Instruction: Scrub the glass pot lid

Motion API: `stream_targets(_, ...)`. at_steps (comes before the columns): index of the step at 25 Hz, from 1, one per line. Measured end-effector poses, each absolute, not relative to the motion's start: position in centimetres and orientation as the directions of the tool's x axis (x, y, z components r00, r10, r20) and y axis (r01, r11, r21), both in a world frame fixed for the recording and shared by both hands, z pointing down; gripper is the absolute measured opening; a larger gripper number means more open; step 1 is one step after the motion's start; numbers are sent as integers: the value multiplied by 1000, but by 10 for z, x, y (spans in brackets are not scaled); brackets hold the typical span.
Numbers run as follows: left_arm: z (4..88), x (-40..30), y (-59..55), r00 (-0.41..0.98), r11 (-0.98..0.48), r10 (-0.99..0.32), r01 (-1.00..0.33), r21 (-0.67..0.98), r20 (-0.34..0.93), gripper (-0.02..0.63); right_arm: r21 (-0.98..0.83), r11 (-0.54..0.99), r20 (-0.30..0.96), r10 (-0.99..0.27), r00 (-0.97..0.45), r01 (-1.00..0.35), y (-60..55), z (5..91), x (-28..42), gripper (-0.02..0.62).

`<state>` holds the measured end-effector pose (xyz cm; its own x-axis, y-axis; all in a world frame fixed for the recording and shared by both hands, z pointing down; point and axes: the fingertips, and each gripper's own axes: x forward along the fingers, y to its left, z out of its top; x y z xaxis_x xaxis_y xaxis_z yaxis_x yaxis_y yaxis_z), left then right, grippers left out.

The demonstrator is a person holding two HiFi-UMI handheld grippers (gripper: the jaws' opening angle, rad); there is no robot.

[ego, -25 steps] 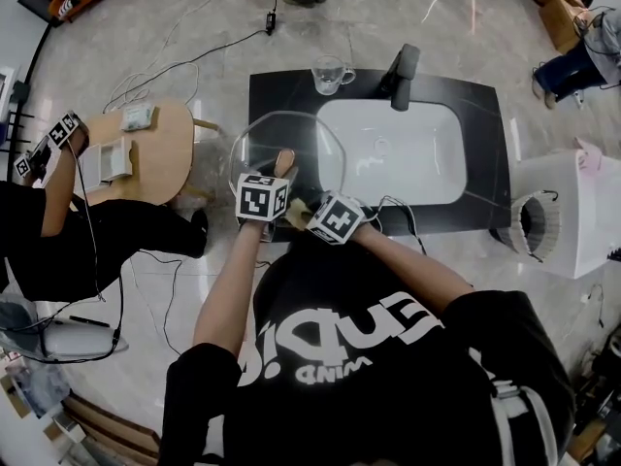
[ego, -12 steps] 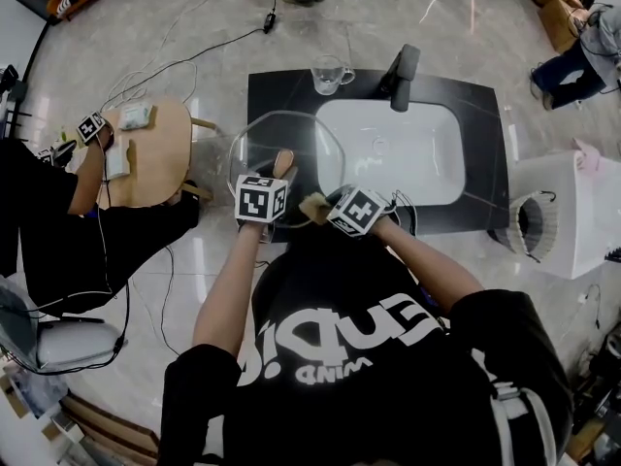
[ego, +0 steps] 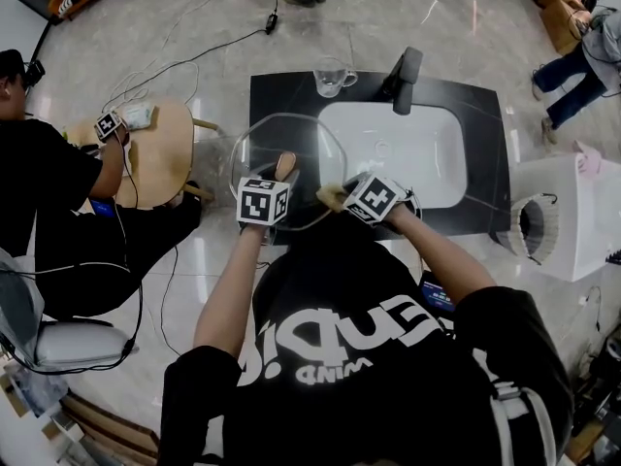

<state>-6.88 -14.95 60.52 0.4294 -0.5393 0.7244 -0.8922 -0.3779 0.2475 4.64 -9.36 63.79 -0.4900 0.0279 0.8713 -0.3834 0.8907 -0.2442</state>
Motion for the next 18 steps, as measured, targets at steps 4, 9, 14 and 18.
stream_targets(4, 605, -69, -149, 432, -380, -541, -891, 248, 722, 186, -219, 882, 877, -10, -481, -417, -113, 638, 54, 46)
stream_targets(9, 606, -69, -148, 433, -375, -543, -892, 253, 720, 186, -169, 878, 887, -63, -458, -449, -138, 638, 61, 46)
stream_targets(14, 608, -68, -149, 434, -373, -542, -891, 257, 719, 186, -139, 873, 894, -93, -439, -468, -158, 640, 64, 46)
stream_targets(18, 608, -69, -150, 434, -369, -543, -892, 260, 718, 186, -114, 877, 897, -111, -429, -466, -173, 639, 63, 46)
